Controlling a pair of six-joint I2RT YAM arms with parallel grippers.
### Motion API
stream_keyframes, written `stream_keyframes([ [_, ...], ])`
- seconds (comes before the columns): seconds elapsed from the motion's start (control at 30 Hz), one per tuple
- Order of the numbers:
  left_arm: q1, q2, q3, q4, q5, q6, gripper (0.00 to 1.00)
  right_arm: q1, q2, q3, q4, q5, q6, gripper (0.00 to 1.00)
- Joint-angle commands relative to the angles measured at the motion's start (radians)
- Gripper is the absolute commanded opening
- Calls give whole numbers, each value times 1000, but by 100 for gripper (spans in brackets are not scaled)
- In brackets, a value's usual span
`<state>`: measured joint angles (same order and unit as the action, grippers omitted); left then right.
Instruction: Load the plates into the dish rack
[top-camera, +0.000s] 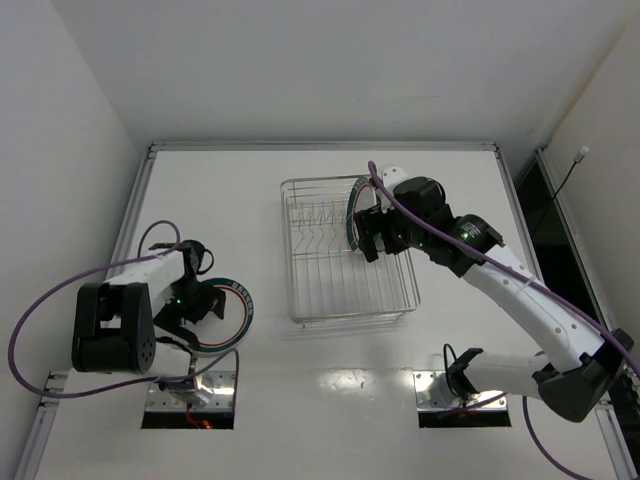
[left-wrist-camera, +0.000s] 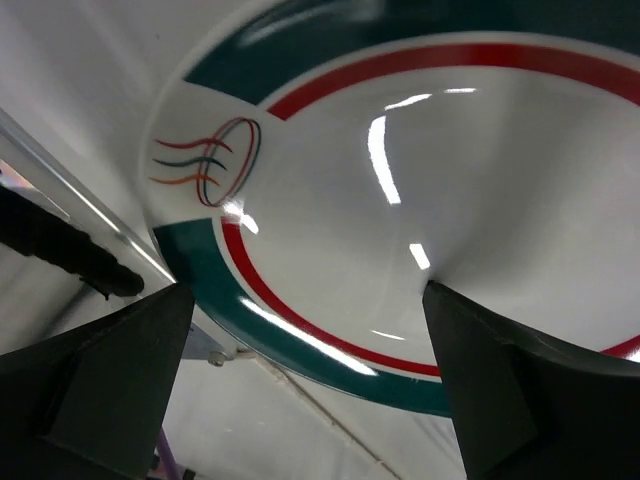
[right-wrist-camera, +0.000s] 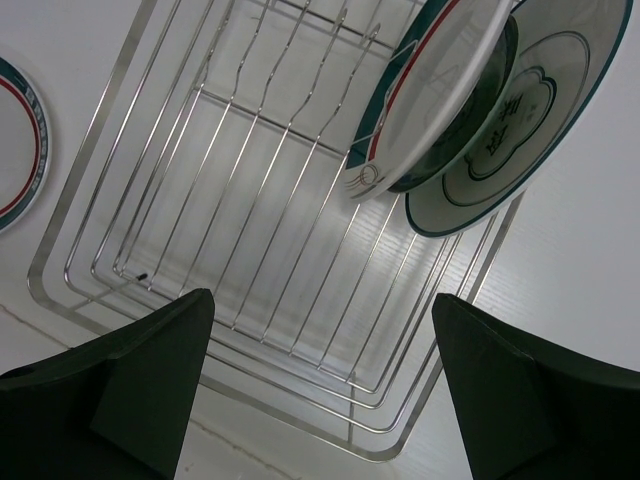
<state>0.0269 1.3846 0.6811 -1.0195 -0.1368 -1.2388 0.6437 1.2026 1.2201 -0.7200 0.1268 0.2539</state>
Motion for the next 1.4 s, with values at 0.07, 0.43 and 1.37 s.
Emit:
stream_keyframes([
  [0.07, -41, 119, 8, 132, 89, 16, 100, -3, 2, -8, 7, 4, -10, 88],
  [0.43, -113, 232, 52, 297, 201, 62, 82, -3, -8, -8, -12, 22, -19, 88],
  [1.37, -131, 456, 555, 398, 184, 272, 71, -3, -26, 1, -58, 59, -28, 88],
])
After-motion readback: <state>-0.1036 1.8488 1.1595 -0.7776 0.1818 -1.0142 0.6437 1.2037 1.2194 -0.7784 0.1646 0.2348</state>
